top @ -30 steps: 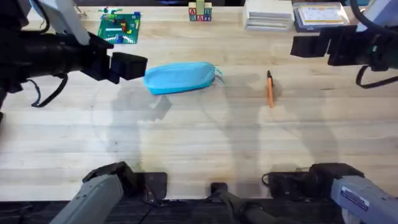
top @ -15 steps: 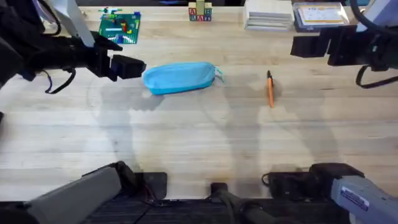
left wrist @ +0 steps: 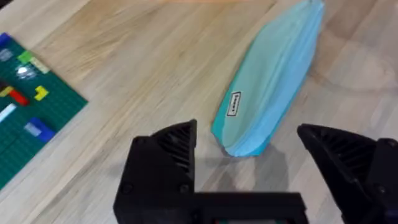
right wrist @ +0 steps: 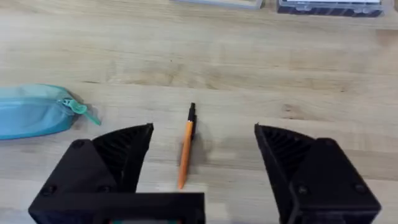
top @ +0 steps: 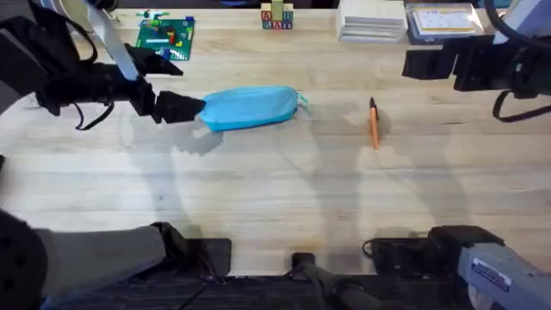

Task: Unzip the bag, pick up the pens from the table one at a time and place them inside, then zip the bag closed.

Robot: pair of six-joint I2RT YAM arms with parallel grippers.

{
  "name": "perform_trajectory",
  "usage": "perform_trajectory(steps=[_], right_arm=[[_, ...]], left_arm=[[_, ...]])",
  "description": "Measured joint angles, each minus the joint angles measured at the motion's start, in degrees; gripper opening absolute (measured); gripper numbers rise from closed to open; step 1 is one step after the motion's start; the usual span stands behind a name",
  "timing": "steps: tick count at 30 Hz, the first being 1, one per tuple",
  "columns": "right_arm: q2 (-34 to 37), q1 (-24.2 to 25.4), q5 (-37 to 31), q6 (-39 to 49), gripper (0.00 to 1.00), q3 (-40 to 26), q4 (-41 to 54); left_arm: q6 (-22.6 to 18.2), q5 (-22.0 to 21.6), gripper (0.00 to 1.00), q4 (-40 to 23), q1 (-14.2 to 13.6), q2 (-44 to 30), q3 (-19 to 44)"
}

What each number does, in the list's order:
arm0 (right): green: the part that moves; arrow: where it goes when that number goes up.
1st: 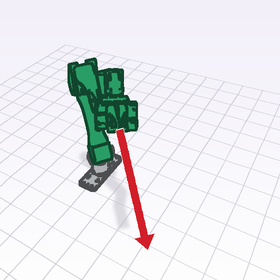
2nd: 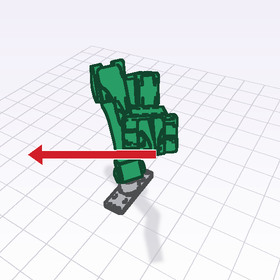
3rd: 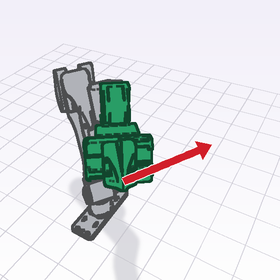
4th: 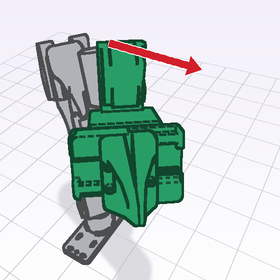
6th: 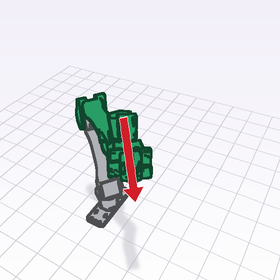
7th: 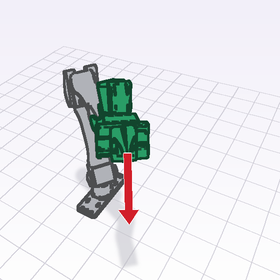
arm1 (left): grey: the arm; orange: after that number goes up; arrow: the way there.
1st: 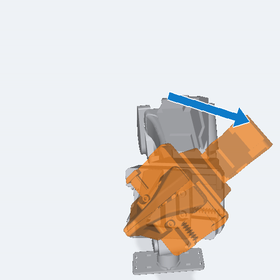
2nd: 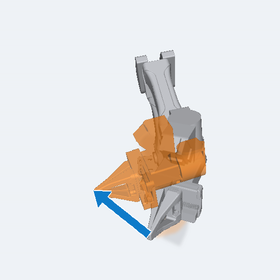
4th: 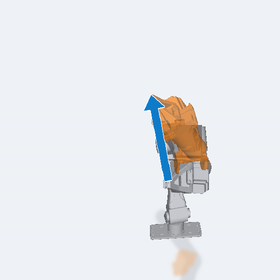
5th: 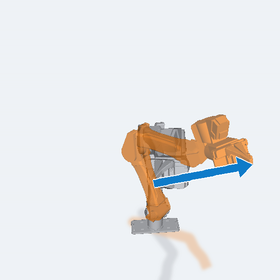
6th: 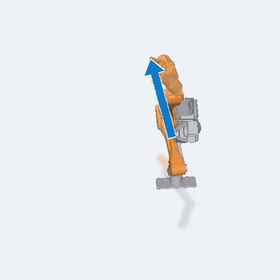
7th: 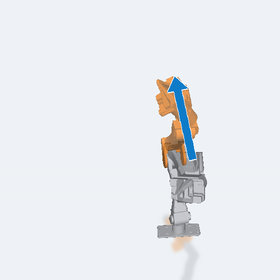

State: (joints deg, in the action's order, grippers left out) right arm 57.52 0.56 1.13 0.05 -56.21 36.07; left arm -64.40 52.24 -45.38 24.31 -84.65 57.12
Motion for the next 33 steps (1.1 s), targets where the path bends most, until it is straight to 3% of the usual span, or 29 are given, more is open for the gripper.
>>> perform_trajectory(steps=[8,12,23,33], right_arm=[[-0.02,0.0,0.0,0.02,0.996,0.0,0.0],[-0.02,0.0,0.0,0.02,0.997,0.0,0.0],[-0.01,0.0,0.0,0.02,0.996,0.0,0.0],[-0.02,0.0,0.0,0.02,0.996,0.0,0.0]], left_arm=[[-18.08,4.64,0.992,-6.01,0.15,-4.41,0.0],[-23.32,6.81,0.991,-6.04,0.15,-6.55,0.02],[-27.68,10.76,0.993,-5.34,0.15,-12.32,0.05],[-28.65,10.89,0.993,-5.17,0.15,-12.6,0.05]])
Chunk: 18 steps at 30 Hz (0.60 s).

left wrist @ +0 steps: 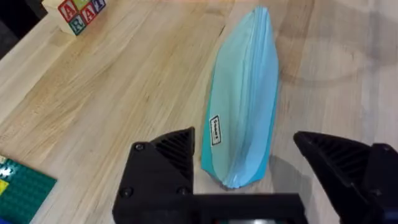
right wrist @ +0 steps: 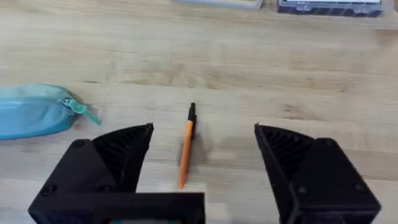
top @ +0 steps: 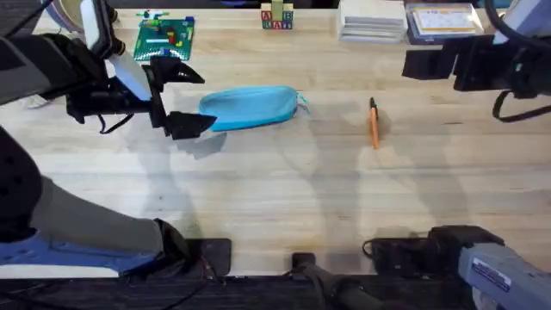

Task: Unzip the bag, pick up the pens from the table one at a time and place them inside, then zip the bag closed.

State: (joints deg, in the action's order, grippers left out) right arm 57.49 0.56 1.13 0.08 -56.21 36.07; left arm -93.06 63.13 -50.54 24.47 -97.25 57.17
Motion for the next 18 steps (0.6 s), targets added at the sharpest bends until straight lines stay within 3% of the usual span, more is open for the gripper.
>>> perform_trajectory(steps=[18], right_arm=[[0.01,0.0,0.0,0.0,0.996,0.0,1.75]], left_arm=[[-0.02,-1.27,0.992,0.57,0.0,-2.45,0.24]])
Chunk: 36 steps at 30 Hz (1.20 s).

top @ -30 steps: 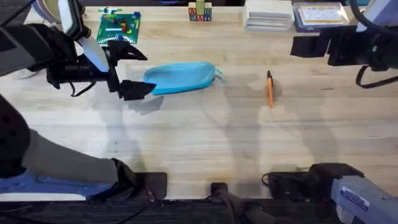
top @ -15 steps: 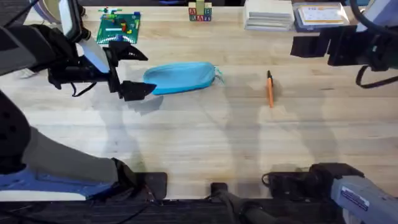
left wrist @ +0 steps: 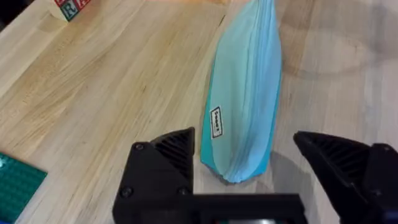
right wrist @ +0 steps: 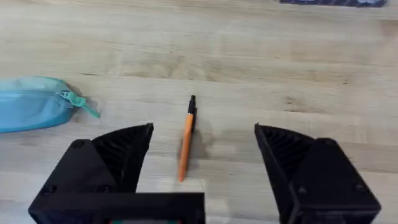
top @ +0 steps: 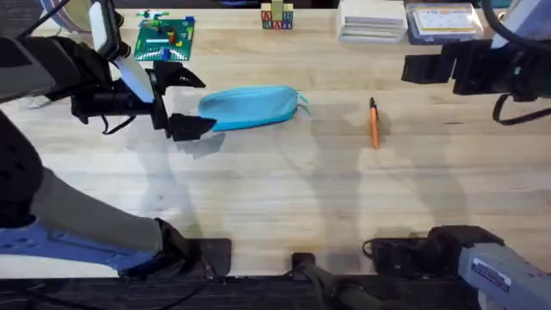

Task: Unzip the bag, pick up the pens from the table one at a time and place them inside, then zip the bag closed.

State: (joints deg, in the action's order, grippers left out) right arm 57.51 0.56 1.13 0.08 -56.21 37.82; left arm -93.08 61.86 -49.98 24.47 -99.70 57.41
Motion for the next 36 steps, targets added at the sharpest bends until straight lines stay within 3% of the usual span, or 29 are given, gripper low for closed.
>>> perform_trajectory(steps=[11,13,17,36], right_arm=[[0.0,0.0,0.0,0.0,0.996,0.0,0.11],[0.0,0.0,0.01,0.0,0.996,0.0,0.11],[-0.01,0.0,0.01,0.0,0.996,0.0,0.13],[0.02,0.0,0.27,0.85,0.998,0.0,0.11]], left_arm=[[0.0,-0.01,0.994,0.02,0.0,0.0,0.04],[0.02,-0.02,0.71,0.06,0.0,0.0,0.04],[-0.19,-0.1,0.048,0.22,-0.07,0.0,0.09],[-0.21,-0.12,0.042,0.24,-0.07,0.0,0.09]])
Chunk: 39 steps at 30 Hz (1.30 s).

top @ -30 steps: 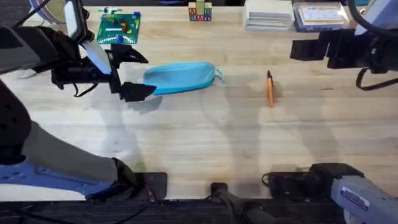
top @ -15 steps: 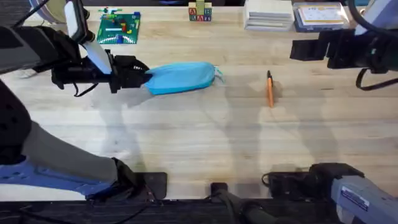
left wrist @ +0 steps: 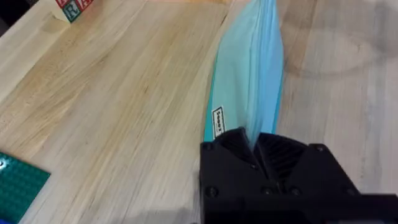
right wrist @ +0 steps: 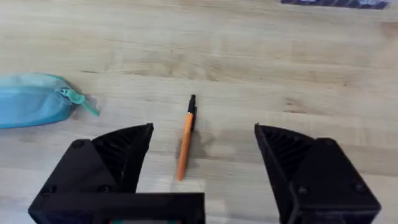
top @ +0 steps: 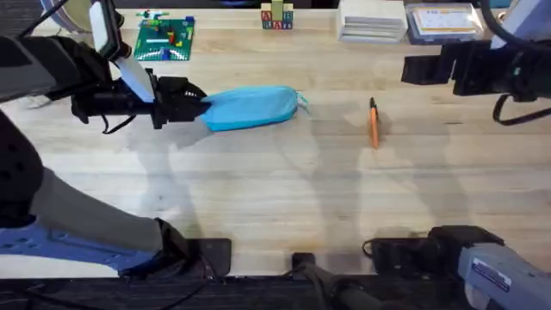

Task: Unzip the bag, pick up the pens from the table one at a time and place them inside, then zip the bag closed.

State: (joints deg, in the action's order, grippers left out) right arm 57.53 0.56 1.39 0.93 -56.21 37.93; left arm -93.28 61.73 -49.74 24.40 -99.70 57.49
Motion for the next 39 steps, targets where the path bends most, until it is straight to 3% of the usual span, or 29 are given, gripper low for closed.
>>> perform_trajectory(steps=[25,39], right_arm=[[21.41,0.0,31.38,29.53,0.996,-0.13,-5.28],[31.1,0.0,41.8,38.39,0.996,-0.13,-11.89]], left_arm=[[0.01,0.0,0.042,0.0,0.0,0.0,0.0],[-0.01,0.0,0.042,0.0,0.0,0.0,0.0]])
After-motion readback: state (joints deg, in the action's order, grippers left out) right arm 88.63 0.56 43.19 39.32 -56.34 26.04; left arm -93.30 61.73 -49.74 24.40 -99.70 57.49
